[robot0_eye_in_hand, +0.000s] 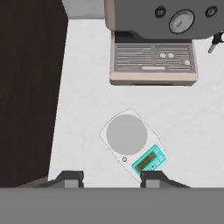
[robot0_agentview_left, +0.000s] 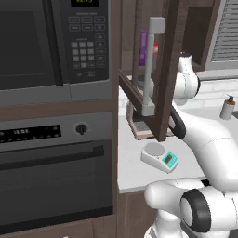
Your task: Pick the cereal and place it on the digital scale for weighing, and close the cabinet.
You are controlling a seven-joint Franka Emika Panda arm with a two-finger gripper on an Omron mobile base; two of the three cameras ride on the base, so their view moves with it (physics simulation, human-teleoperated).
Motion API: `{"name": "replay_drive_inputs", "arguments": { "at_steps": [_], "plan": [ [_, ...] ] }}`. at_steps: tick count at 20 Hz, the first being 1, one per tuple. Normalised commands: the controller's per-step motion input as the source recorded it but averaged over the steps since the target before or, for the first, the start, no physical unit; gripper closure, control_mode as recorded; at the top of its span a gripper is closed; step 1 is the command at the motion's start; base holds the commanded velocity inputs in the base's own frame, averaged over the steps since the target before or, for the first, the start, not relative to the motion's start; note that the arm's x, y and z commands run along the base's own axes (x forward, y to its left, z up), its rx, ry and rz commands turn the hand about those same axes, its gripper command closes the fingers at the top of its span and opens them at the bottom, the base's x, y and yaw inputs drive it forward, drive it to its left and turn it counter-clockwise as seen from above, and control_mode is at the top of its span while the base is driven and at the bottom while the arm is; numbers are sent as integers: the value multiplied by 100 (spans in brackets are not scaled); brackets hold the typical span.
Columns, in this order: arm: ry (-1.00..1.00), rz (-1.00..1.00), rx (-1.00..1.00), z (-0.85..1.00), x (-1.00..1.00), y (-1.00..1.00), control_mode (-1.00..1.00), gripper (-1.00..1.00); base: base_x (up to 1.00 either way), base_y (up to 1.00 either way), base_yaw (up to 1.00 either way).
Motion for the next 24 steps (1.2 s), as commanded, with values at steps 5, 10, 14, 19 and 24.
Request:
{"name": "replay_drive_inputs", "arguments": {
  "at_steps": [5,10,14,19,24],
  "plan": [
    [-13,0,0,0,-48,0,-100,-100,0,0,0],
    [-18,0,-1,0,-58,0,-100,-100,0,0,0],
    [-25,0,0,37,-37,0,-100,-100,0,0,0],
    [-25,0,0,65,-19,0,-100,-100,0,0,0],
    [-23,0,0,50,-1,0,-100,-100,0,0,0]
  ]
}}
